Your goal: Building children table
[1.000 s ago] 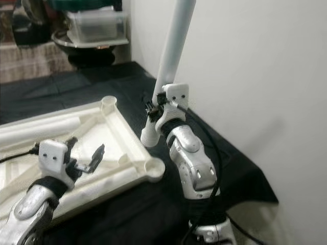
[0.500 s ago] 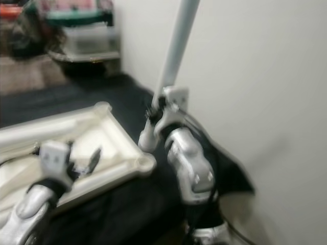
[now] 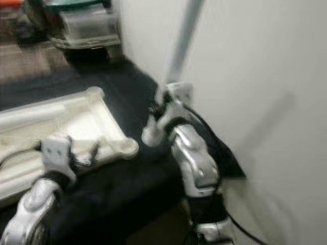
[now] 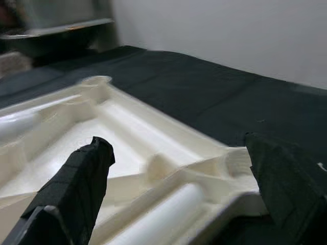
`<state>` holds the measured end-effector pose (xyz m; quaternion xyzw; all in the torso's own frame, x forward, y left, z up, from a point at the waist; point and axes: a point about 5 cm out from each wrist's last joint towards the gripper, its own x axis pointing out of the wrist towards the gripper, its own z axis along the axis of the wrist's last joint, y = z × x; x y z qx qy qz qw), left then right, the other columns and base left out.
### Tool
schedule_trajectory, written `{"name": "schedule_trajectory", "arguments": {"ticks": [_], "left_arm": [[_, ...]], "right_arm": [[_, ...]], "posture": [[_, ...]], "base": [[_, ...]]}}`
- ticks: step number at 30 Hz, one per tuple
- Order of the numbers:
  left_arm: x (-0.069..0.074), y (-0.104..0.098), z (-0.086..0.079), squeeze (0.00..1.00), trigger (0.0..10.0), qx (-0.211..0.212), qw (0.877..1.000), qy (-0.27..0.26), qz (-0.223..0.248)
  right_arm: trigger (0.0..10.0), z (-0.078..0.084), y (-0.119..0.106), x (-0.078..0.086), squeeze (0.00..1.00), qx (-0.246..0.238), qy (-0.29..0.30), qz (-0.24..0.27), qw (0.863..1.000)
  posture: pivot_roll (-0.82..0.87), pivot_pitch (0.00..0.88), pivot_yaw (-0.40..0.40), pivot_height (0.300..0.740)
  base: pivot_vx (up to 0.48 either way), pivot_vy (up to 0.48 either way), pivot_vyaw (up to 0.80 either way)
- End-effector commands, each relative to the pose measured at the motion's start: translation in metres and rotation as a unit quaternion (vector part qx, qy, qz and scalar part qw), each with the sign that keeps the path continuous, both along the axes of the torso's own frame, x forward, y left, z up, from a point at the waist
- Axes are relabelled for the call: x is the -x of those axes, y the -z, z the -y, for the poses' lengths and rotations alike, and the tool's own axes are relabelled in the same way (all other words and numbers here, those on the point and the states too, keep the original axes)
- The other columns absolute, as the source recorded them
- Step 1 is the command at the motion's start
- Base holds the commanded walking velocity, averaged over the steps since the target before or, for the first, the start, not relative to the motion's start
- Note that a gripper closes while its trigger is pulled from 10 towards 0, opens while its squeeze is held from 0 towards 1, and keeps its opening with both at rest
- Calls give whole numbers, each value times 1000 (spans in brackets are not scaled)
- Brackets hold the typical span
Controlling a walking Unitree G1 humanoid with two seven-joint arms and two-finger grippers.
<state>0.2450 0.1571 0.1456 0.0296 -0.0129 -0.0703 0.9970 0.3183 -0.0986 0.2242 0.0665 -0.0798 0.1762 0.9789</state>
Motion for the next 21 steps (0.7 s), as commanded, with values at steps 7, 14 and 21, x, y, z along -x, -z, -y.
{"name": "schedule_trajectory", "arguments": {"ticks": [7,14,21], "left_arm": [[0,4,-3,0,10000,7,1000,-4,-14],[-1,5,-1,0,10000,11,1000,-5,-13],[-1,3,-2,0,10000,2,1000,-9,-7]], "right_arm": [[10000,3,-1,0,0,1,9,5,1000],[10000,2,-1,0,0,12,1,5,1000],[10000,3,-1,0,0,9,6,8,1000]], "posture": [[51,0,-60,740],[49,0,-62,740],[50,0,-62,740]], "base": [[0,168,0],[0,480,114],[0,0,571]]}}
